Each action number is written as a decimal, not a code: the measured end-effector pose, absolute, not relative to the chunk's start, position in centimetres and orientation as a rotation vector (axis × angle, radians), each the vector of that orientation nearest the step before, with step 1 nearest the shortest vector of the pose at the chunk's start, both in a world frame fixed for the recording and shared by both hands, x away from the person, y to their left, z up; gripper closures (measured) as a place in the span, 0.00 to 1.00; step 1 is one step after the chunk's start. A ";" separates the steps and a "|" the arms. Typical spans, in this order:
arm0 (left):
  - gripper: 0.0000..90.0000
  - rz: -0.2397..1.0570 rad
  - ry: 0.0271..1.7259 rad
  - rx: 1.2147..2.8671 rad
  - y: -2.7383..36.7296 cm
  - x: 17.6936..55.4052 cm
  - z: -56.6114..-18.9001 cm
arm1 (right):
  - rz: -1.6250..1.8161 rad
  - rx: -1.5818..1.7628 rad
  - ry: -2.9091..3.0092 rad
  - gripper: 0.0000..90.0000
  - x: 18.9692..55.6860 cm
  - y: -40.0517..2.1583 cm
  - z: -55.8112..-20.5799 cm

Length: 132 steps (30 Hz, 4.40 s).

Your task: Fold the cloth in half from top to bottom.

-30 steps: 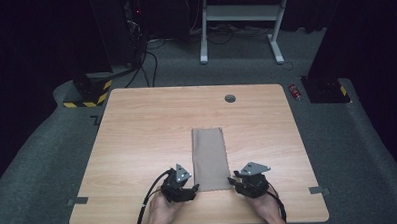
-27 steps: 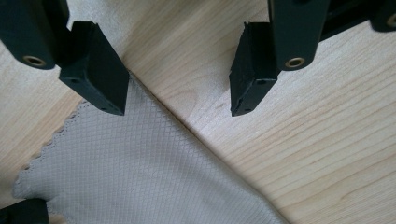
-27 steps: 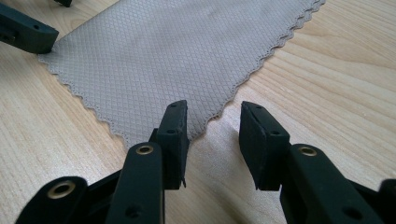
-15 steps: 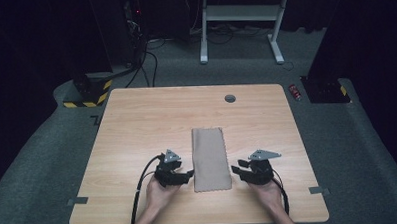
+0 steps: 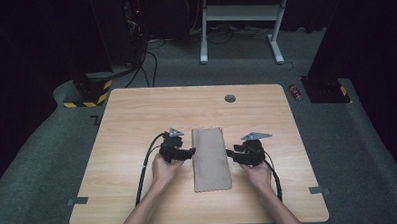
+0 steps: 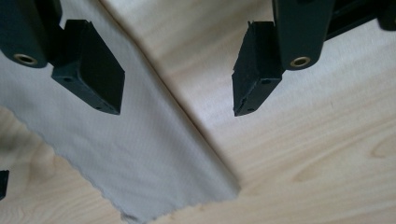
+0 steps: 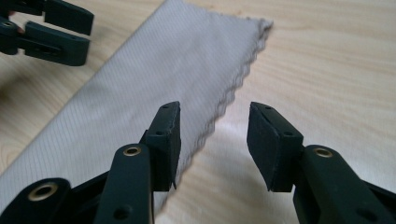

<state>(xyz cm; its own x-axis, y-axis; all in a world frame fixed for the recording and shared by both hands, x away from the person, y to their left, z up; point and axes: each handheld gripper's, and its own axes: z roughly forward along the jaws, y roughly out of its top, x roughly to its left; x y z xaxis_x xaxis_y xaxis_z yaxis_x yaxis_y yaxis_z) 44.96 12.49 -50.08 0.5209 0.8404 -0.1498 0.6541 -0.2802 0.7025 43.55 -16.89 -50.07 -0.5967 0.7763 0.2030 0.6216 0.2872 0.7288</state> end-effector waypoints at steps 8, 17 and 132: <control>0.41 0.354 1.226 2.006 12.2 46.6 -50.2 | 1.182 1.234 2.373 0.63 45.0 -15.9 -49.7; 0.43 0.356 1.251 1.976 12.1 48.4 -49.6 | 1.168 1.273 2.407 0.69 46.8 -14.7 -49.8; 1.00 0.401 1.131 2.078 10.4 53.3 -45.3 | 1.023 1.179 2.341 0.99 54.0 -12.3 -44.4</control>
